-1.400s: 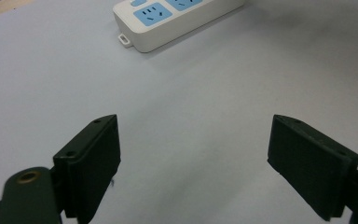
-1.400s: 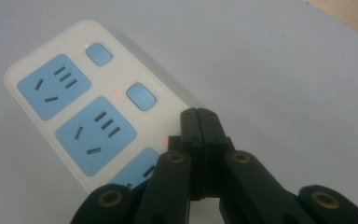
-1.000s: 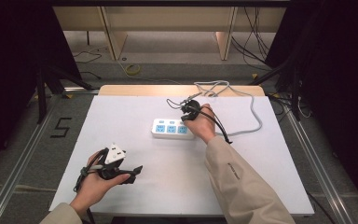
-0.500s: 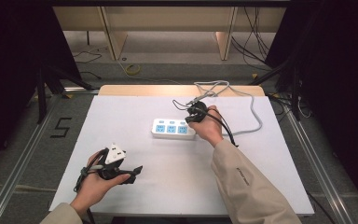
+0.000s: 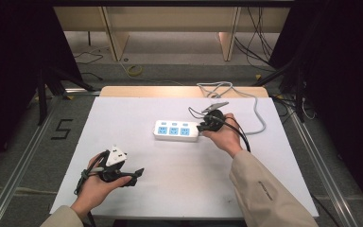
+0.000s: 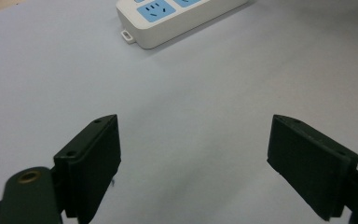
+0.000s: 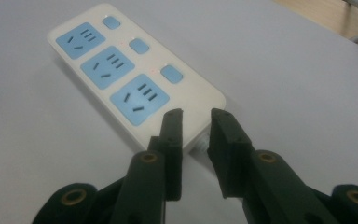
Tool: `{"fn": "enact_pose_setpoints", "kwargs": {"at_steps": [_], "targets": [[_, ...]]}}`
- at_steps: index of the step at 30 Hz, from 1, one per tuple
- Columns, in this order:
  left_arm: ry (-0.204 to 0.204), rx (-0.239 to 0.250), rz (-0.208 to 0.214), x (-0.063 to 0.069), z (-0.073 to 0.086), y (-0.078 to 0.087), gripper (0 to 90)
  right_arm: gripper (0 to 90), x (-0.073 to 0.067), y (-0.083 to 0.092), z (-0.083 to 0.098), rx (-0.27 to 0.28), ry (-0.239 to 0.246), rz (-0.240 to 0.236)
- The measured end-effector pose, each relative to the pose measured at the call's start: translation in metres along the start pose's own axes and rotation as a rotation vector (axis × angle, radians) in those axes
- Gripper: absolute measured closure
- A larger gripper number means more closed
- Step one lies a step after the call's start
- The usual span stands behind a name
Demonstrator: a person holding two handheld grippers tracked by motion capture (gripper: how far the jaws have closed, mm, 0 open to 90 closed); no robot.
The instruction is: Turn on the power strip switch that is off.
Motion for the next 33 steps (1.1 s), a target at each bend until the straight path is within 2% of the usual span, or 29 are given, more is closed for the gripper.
{"fn": "enact_pose_setpoints", "kwargs": {"at_steps": [9,21,33], "targets": [[0.0,-0.005,-0.001,0.0,0.001,0.0,16.9,65.3,0.005,0.032,0.025,0.047,-0.043,-0.012],[0.003,-0.004,-0.002,0.0,0.001,0.0,16.9,56.5,0.001,0.065,0.06,0.093,-0.08,-0.02],[-0.003,-0.009,-0.002,0.0,0.001,0.001,16.8,49.8,-0.011,0.103,0.107,0.179,-0.112,-0.048]]}}
Point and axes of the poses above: each handheld gripper's, and its own axes: y roughly backward along the jaws, z roughly out of its underside, x roughly to its right, the point moved 5 cm from there along -y, roughly forward along the jaws, and after that the axes turned 4 degrees about y, right-handed, at the moved point
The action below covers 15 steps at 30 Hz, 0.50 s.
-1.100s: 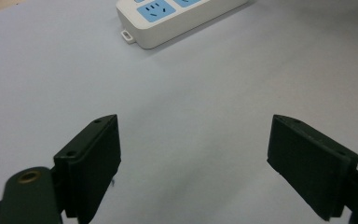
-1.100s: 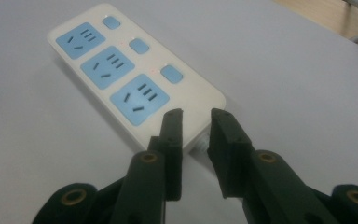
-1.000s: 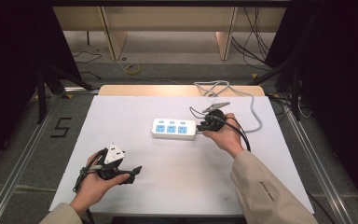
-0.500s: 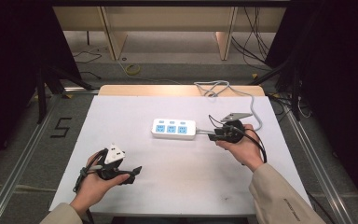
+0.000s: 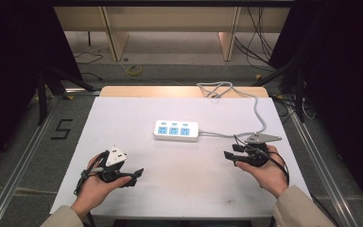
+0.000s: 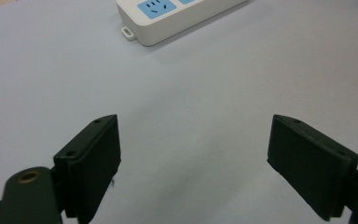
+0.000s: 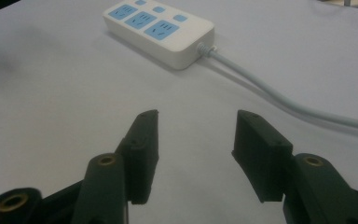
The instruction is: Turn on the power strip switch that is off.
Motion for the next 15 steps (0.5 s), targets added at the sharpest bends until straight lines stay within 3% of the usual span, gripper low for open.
{"fn": "enact_pose_setpoints", "kwargs": {"at_steps": [5,15], "targets": [[0.001,0.0,0.005,0.001,0.0,-0.001,16.7,48.4,-0.006,0.011,0.013,0.017,-0.003,-0.005],[0.0,-0.007,0.04,0.006,0.0,-0.002,16.2,42.9,-0.005,0.018,0.019,0.048,-0.013,0.005]]}}
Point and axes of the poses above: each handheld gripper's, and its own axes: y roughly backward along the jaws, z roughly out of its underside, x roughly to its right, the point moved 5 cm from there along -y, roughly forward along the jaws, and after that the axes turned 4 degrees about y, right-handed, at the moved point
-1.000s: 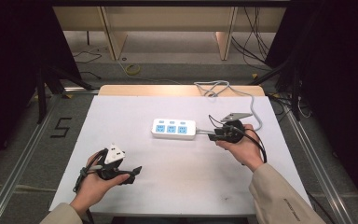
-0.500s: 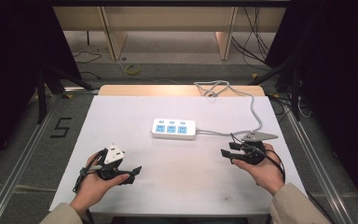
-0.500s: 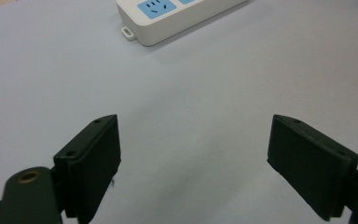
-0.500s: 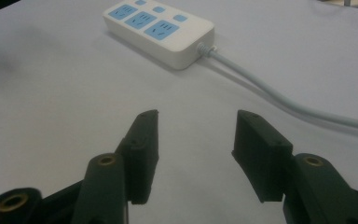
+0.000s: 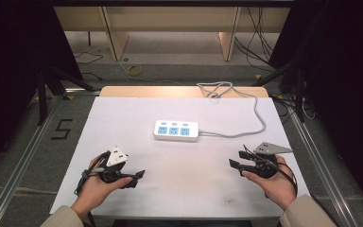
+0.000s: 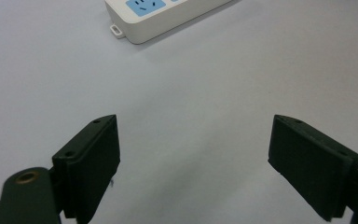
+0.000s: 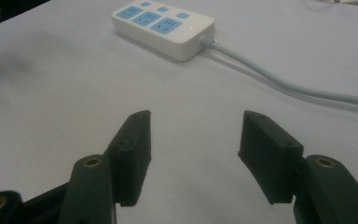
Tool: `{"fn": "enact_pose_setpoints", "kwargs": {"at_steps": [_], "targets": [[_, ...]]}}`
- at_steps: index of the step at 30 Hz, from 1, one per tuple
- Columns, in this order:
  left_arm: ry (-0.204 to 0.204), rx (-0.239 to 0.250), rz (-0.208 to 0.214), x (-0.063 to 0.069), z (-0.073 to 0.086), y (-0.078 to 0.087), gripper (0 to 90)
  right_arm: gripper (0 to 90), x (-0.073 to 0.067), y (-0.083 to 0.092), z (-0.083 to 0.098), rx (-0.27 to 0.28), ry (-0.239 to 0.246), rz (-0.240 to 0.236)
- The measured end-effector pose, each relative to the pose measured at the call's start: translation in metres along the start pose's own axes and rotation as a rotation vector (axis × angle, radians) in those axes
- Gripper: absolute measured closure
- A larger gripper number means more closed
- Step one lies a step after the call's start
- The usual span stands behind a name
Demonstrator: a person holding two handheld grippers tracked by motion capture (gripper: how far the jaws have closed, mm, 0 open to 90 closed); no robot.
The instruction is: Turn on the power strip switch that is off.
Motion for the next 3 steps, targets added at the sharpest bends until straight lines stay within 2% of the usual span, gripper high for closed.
{"fn": "enact_pose_setpoints", "kwargs": {"at_steps": [3], "targets": [[0.003,-0.007,0.041,0.0095,-0.0008,-0.0026,15.9,40.6,-0.0006,0.0014,0.001,0.004,0.001,-0.001]]}}
Point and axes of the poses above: each handheld gripper's, and its own axes: y roughly backward along the jaws, z roughly out of its underside, x roughly to its right, the point moved 5 cm from there along -y, roughly forward along the jaws, and after that the axes turned 4 degrees about y, right-handed, at the moved point
